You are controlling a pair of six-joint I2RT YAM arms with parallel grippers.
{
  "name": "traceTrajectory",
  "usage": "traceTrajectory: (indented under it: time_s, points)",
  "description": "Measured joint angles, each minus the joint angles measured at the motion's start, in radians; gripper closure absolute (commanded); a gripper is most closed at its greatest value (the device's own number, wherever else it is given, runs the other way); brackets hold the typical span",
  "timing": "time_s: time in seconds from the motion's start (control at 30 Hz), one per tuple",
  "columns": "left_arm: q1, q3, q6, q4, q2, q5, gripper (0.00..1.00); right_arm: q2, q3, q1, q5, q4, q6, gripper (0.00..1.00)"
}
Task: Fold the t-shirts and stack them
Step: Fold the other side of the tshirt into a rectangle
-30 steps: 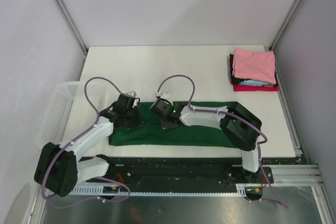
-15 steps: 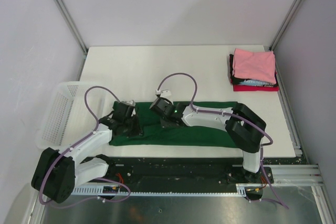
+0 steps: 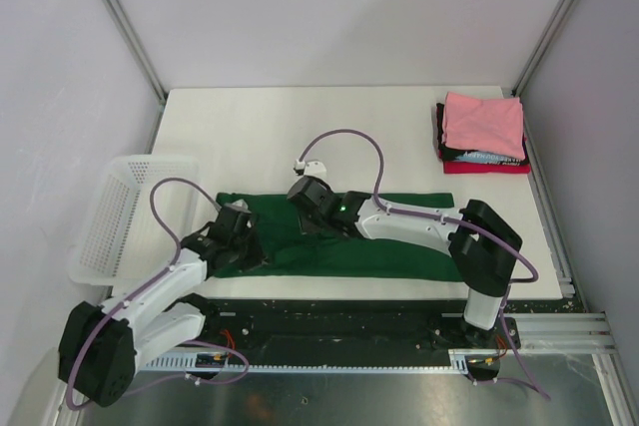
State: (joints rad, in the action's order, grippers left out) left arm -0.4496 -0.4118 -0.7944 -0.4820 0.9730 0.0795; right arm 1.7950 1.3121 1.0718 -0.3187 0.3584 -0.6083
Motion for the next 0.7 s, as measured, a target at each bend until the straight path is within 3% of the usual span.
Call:
traceTrajectory:
  time_s: [0.27,0.4,0.53,0.7]
  points:
    - [0.000,-0.112,0.000,-0.078,-0.050,-0.086,0.87,0.022,0.000,0.002,0.034,-0.006,0.006,0.69]
    - [0.000,-0.166,0.011,-0.081,-0.002,-0.113,0.79,0.033,-0.001,0.005,0.037,0.004,0.006,0.70]
    - [0.000,-0.180,0.036,-0.085,0.075,-0.129,0.65,0.033,-0.001,0.008,0.038,0.009,0.006,0.70]
    - [0.000,-0.199,0.072,-0.091,0.153,-0.141,0.61,0.033,-0.001,0.007,0.039,0.011,0.006,0.70]
